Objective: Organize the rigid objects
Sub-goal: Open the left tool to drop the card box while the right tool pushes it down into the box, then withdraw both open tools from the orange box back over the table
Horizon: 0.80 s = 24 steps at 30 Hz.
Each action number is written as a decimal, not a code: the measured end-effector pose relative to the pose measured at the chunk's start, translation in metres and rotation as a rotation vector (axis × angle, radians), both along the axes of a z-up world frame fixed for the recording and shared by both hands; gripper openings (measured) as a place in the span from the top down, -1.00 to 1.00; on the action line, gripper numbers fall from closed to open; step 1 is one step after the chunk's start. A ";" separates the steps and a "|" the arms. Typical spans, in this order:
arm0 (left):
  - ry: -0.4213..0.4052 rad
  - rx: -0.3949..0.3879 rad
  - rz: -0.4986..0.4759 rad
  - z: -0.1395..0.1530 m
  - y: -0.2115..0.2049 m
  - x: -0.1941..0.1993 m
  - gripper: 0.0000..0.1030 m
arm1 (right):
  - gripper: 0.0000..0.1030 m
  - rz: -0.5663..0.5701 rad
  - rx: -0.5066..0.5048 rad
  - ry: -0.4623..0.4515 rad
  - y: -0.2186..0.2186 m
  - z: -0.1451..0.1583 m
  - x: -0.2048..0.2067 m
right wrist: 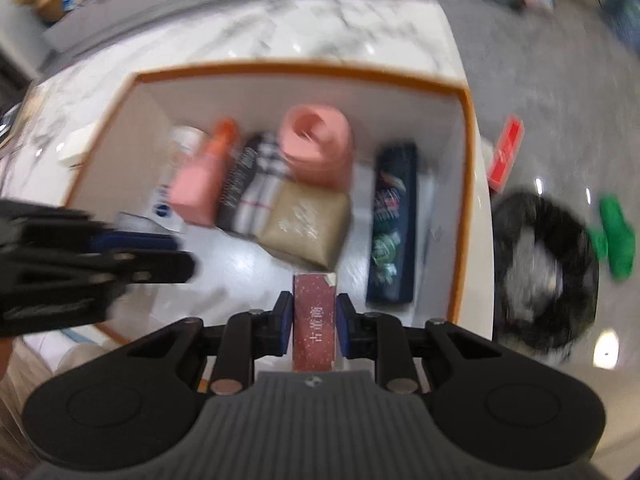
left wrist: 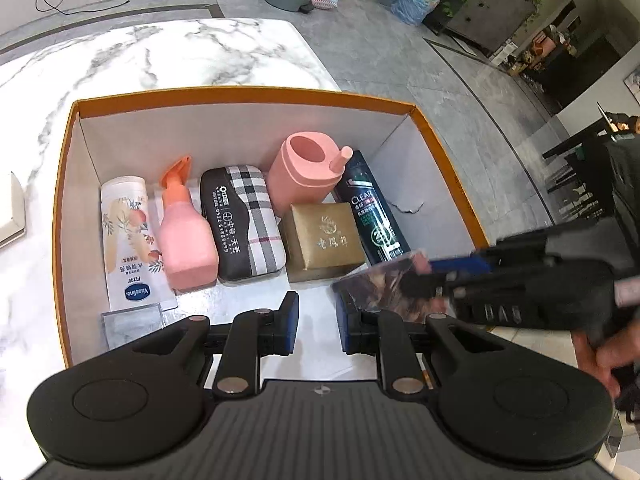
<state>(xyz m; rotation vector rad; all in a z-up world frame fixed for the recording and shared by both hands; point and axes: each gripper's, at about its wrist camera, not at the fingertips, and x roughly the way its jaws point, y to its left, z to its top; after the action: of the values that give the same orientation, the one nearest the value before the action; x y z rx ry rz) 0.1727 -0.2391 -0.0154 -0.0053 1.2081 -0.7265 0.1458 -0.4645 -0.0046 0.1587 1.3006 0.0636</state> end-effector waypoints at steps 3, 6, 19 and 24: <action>-0.002 0.003 -0.015 -0.002 0.000 -0.002 0.58 | 0.49 0.011 -0.123 0.023 0.003 0.002 0.003; 0.006 0.002 -0.017 -0.005 -0.002 -0.002 0.58 | 0.48 0.063 -0.219 0.040 0.010 0.004 0.000; -0.036 0.012 -0.011 0.002 0.006 0.001 0.58 | 0.50 0.190 -0.189 0.012 0.027 -0.016 0.018; -0.073 0.012 -0.038 0.000 0.003 0.001 0.58 | 0.58 0.175 -0.149 0.019 0.029 -0.036 0.021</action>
<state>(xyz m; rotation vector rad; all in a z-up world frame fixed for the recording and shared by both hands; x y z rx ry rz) 0.1741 -0.2360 -0.0156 0.0540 1.1457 -0.7468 0.1669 -0.4357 -0.0406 -0.0819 1.3302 0.1144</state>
